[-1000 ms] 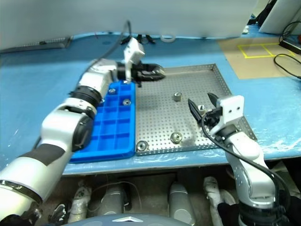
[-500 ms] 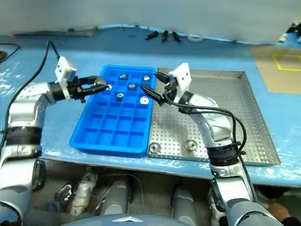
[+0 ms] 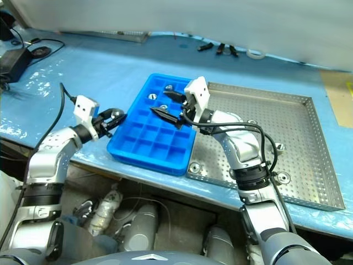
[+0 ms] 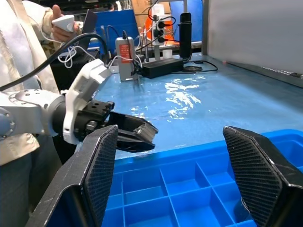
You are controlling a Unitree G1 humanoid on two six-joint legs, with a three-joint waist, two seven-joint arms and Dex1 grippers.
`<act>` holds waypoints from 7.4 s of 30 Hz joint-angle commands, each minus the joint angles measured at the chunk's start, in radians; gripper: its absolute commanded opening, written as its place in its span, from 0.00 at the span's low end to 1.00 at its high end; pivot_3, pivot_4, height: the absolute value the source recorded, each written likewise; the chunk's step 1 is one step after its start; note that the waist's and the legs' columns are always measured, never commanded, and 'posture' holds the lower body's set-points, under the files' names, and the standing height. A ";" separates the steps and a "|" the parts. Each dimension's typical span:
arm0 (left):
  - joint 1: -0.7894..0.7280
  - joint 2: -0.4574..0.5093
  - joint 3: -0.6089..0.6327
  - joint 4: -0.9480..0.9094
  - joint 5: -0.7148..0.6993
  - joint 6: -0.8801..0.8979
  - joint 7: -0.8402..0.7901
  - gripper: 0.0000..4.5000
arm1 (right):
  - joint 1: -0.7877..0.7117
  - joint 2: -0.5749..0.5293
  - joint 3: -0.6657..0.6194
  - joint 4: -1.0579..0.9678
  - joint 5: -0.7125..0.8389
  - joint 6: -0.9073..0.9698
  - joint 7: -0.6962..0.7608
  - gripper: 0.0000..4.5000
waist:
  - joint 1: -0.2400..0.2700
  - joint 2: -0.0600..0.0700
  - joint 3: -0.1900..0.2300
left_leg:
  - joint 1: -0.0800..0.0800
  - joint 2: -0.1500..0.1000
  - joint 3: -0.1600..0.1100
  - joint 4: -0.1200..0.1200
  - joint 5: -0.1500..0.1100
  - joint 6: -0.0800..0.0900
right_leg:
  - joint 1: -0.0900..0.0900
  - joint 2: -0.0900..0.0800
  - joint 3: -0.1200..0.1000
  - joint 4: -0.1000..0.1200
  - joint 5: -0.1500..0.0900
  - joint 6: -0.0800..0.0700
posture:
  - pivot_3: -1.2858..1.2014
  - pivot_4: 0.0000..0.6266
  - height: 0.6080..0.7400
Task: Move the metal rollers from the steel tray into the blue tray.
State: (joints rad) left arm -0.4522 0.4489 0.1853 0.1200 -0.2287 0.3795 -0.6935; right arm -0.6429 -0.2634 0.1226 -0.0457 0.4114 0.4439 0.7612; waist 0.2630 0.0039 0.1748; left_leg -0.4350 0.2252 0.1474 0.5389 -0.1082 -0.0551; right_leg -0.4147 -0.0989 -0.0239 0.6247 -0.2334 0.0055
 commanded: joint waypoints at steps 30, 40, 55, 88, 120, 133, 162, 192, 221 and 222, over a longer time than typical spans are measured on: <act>-0.134 0.022 -0.083 0.217 -0.018 -0.102 -0.050 0.38 | 0.087 -0.044 -0.037 -0.136 -0.014 0.007 -0.112 0.83 | -0.083 0.000 -0.001 | -0.008 0.004 0.000 0.004 0.011 -0.001 | -0.009 0.007 0.000 0.000 0.005 -0.007 | 0.60 0.24 1.00; -0.099 0.042 -0.088 0.196 -0.026 -0.080 -0.054 0.59 | 0.096 -0.042 -0.033 -0.127 -0.026 -0.007 -0.112 0.83 | -0.084 0.000 -0.001 | -0.006 0.004 0.000 0.004 0.011 -0.001 | -0.007 0.007 0.000 0.000 0.005 -0.007 | 0.60 0.24 1.00; -0.368 0.000 -0.191 0.242 -0.070 -0.118 -0.302 0.79 | 0.156 -0.093 -0.128 -0.218 -0.021 0.018 -0.178 0.83 | -0.082 0.000 -0.001 | -0.006 0.004 0.001 0.005 0.012 -0.001 | -0.005 0.006 0.001 0.000 0.005 -0.008 | 0.53 0.24 1.00; -0.737 -0.473 -0.486 1.144 0.358 -0.650 -0.649 0.79 | 1.161 -0.043 -0.497 -0.887 0.004 0.054 -0.448 0.83 | -0.316 0.000 -0.002 | 0.015 -0.006 0.030 0.008 -0.005 0.036 | 0.010 0.001 0.026 -0.022 0.005 0.011 | 0.24 0.24 1.00; -0.698 -0.497 -0.472 1.176 0.466 -0.667 -0.584 0.39 | 1.186 -0.091 -0.397 -0.916 0.009 0.089 -0.451 0.83 | -0.409 0.000 -0.002 | 0.004 -0.021 0.029 0.024 -0.019 0.055 | 0.014 -0.015 0.023 -0.026 0.003 0.015 | 0.24 0.24 1.00; -0.850 -0.406 -0.247 1.092 0.245 -0.562 -0.695 0.39 | 0.935 -0.230 -0.404 -0.882 0.103 0.176 -0.407 0.83 | -0.411 0.000 -0.002 | -0.002 -0.022 0.028 0.028 -0.021 0.059 | 0.011 -0.018 0.022 -0.024 0.004 0.013 | 0.30 0.24 1.00; 0.084 0.207 0.037 -0.173 -0.111 0.098 -0.417 0.39 | 0.064 -0.171 -0.022 -0.231 0.124 0.114 0.008 0.83 | -0.106 0.002 -0.002 | -0.005 -0.016 0.024 0.022 -0.013 0.046 | 0.006 -0.019 0.009 -0.013 0.004 0.010 | 0.62 0.24 1.00; -0.272 0.161 -0.182 0.136 -0.103 0.001 -0.415 0.95 | 0.214 -0.200 -0.090 -0.349 0.088 0.115 -0.079 0.83 | -0.112 0.001 -0.003 | -0.003 -0.004 0.024 0.008 0.006 0.021 | -0.004 -0.010 0.008 -0.001 0.002 0.006 | 0.51 0.24 1.00; -0.872 -0.688 -0.329 1.214 0.289 -0.544 -0.156 0.95 | 0.979 -0.135 -0.499 -1.002 0.065 0.177 -0.651 0.83 | -0.368 0.000 -0.004 | -0.004 -0.015 0.035 0.026 -0.011 0.053 | 0.003 -0.014 0.024 -0.019 0.004 0.024 | 0.20 0.24 1.00; -0.867 -0.705 -0.335 1.218 0.303 -0.542 -0.118 0.95 | 0.992 -0.136 -0.497 -1.002 0.066 0.162 -0.666 0.83 | -0.383 0.000 -0.004 | -0.004 -0.017 0.035 0.026 -0.011 0.054 | 0.004 -0.014 0.025 -0.019 0.004 0.024 | 0.19 0.24 1.00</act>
State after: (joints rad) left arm -1.2942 -0.1702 -0.1585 1.3395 0.0586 -0.1560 -0.8692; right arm 0.3446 -0.3979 -0.3528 -1.0031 0.4829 0.6537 0.1211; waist -0.1204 0.0044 0.1707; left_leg -0.4394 0.2071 0.1819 0.5662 -0.1203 0.0003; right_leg -0.4105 -0.1147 0.0007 0.6051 -0.2298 0.0297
